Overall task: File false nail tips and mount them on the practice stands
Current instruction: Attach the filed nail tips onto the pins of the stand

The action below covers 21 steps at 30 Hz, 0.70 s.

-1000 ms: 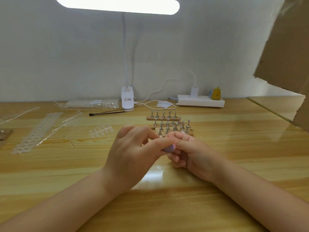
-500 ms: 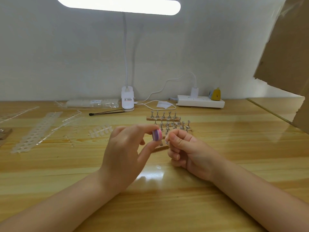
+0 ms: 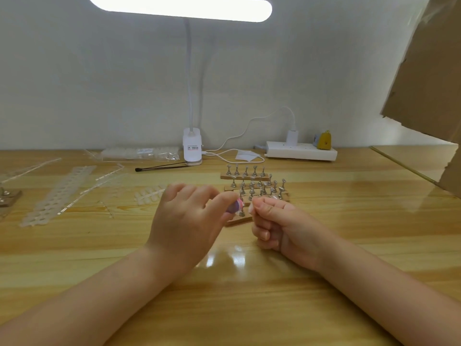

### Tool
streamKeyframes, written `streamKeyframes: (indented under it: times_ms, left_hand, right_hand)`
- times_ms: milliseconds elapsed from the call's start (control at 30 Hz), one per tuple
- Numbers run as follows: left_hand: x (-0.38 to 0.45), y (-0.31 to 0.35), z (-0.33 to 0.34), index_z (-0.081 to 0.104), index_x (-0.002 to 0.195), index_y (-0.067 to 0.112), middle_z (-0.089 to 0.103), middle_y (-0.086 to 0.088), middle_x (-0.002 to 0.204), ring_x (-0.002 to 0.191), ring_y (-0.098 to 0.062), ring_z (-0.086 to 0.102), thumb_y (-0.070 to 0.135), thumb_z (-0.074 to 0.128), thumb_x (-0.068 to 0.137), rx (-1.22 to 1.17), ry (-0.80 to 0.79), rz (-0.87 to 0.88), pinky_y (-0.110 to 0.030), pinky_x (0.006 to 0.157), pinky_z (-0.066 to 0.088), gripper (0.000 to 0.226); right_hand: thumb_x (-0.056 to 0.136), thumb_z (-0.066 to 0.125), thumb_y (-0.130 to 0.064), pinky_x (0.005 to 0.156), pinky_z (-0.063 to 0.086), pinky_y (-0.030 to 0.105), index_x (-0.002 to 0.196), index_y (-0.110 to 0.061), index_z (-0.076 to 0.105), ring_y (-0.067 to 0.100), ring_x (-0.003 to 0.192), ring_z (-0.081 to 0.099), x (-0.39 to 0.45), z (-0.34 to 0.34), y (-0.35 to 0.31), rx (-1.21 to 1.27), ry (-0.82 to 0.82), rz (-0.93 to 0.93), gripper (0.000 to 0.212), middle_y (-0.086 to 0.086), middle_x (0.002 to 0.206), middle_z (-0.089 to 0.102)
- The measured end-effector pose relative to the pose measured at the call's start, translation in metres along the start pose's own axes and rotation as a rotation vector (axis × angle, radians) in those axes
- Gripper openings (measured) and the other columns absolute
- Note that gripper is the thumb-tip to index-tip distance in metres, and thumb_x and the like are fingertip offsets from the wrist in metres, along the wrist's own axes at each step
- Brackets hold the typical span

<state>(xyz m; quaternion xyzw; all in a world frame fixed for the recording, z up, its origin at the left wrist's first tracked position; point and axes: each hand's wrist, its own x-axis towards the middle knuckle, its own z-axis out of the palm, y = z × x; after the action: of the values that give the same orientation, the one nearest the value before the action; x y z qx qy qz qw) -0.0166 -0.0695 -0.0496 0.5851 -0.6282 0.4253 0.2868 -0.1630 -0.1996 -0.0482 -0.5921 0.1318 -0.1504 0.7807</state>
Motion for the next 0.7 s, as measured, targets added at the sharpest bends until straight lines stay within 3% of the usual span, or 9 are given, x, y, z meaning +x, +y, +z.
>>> streamKeyframes:
  times_ms: [133,267,333,500,633,700]
  left_hand:
    - [0.003,0.008,0.002,0.058,0.105,0.030,0.068,0.005,0.080,0.063,-0.014,0.058,0.031,0.065,0.093,-0.049,0.091,0.167,-0.038,0.074,0.047,0.014]
    - [0.000,0.001,0.004,0.072,0.095,0.027,0.066,0.001,0.077,0.059,-0.020,0.059,0.022,0.073,0.086,0.037,0.024,0.094,-0.038,0.072,0.047,0.010]
    - [-0.001,-0.005,0.003,0.065,0.101,0.028,0.066,0.002,0.077,0.061,-0.020,0.060,0.022,0.073,0.086,-0.002,0.053,0.071,-0.038,0.072,0.046,0.018]
    - [0.001,0.008,0.005,0.057,0.106,0.031,0.067,0.003,0.079,0.063,-0.014,0.052,0.023,0.071,0.087,-0.064,0.097,0.264,-0.035,0.073,0.047,0.025]
    - [0.001,-0.009,0.001,0.052,0.106,0.029,0.066,0.001,0.078,0.065,-0.021,0.061,0.025,0.067,0.089,-0.054,0.033,0.111,-0.036,0.069,0.044,0.023]
    - [0.002,-0.007,-0.001,0.053,0.107,0.028,0.067,0.003,0.078,0.064,-0.018,0.061,0.028,0.062,0.093,-0.109,0.071,0.146,-0.035,0.069,0.045,0.016]
  right_hand:
    - [0.084,0.060,-0.025,0.042,0.032,0.017,0.080,-0.012,0.057,0.008,0.048,0.043,0.002,0.000,0.002,-0.035,0.000,0.012,0.014,0.002,0.063,0.042]
    - [0.083,0.059,-0.027,0.042,0.032,0.018,0.082,-0.010,0.054,0.009,0.048,0.044,0.001,-0.002,-0.001,-0.017,-0.023,0.047,0.017,-0.004,0.055,0.040]
    - [0.082,0.059,-0.027,0.042,0.032,0.018,0.079,-0.011,0.054,0.009,0.048,0.044,0.001,-0.001,-0.001,-0.008,-0.019,0.047,0.017,-0.004,0.054,0.040]
    - [0.087,0.062,-0.026,0.043,0.033,0.017,0.072,-0.017,0.060,0.009,0.050,0.044,0.000,0.001,-0.001,-0.078,-0.092,0.026,0.018,-0.001,0.058,0.044]
    - [0.085,0.061,-0.026,0.043,0.032,0.018,0.070,-0.017,0.059,0.011,0.051,0.044,0.001,-0.001,-0.001,-0.047,-0.080,0.040,0.018,-0.002,0.057,0.036]
    - [0.087,0.061,-0.026,0.043,0.033,0.018,0.070,-0.018,0.061,0.011,0.051,0.044,0.001,0.000,0.000,-0.059,-0.081,0.027,0.018,-0.001,0.059,0.038]
